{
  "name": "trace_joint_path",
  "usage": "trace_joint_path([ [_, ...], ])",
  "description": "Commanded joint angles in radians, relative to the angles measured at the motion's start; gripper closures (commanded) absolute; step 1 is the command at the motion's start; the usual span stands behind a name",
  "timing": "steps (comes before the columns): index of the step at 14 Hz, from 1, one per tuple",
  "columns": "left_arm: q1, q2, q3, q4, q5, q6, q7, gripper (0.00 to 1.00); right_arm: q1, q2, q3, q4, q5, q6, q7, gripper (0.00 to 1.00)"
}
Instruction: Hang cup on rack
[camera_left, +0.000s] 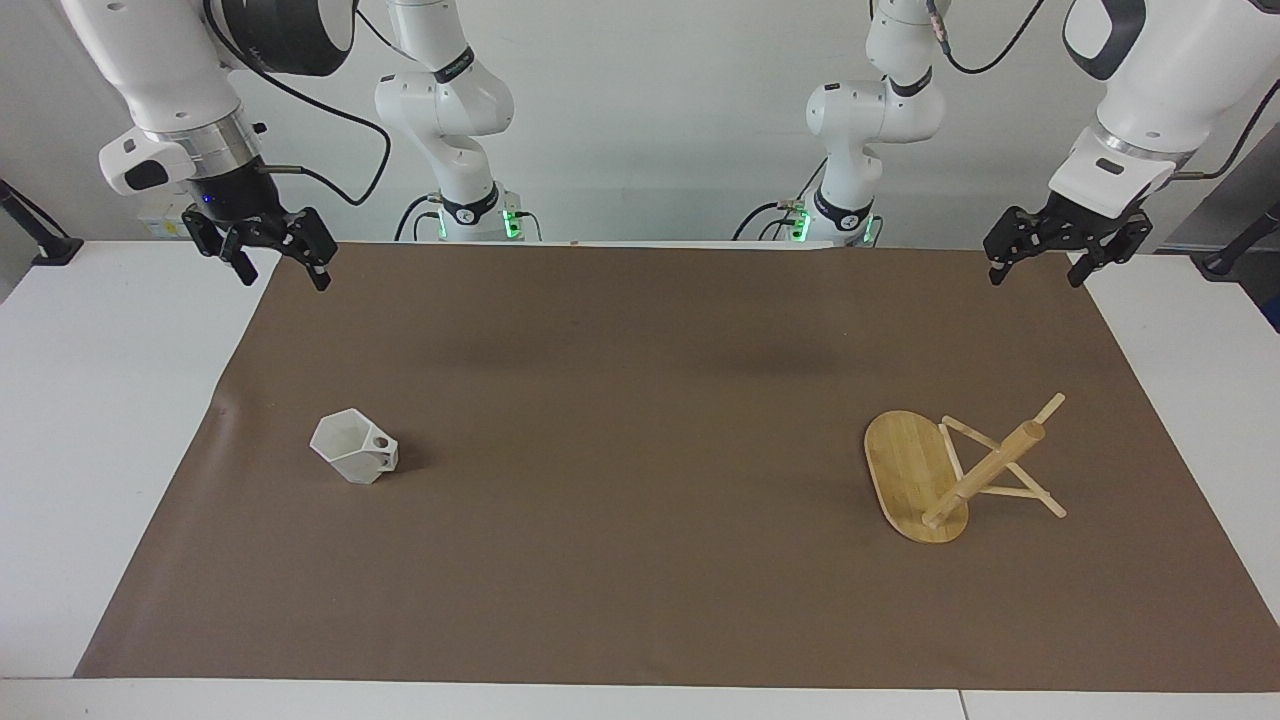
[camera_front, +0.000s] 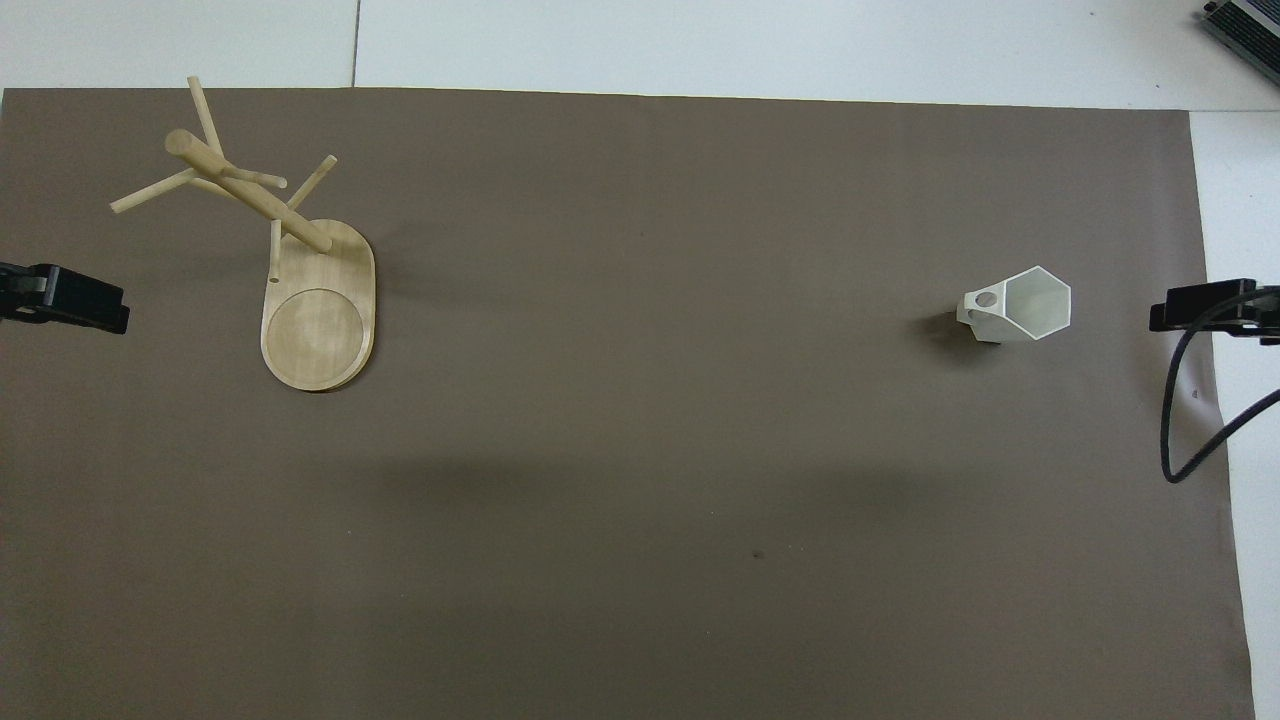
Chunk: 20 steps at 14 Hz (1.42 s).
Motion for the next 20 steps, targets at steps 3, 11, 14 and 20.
trace_joint_path([
  [3, 0.021, -0.03, 0.001, -0.036, 0.003, -0.006, 0.008, 0.0, -0.007, -0.019, 0.002, -0.016, 0.002, -0.039, -0.017, 0.0],
  [11, 0.021, -0.029, -0.009, -0.036, 0.005, 0.003, 0.006, 0.0, -0.007, -0.021, 0.002, -0.016, 0.002, -0.047, -0.017, 0.0],
  [14, 0.022, -0.029, -0.007, -0.036, 0.005, -0.007, 0.002, 0.0, -0.007, -0.018, 0.002, -0.012, 0.003, -0.047, -0.029, 0.0],
  [20, 0.042, -0.03, 0.004, -0.036, 0.005, -0.007, 0.0, 0.0, -0.005, 0.016, 0.005, -0.151, 0.005, 0.213, -0.127, 0.0],
])
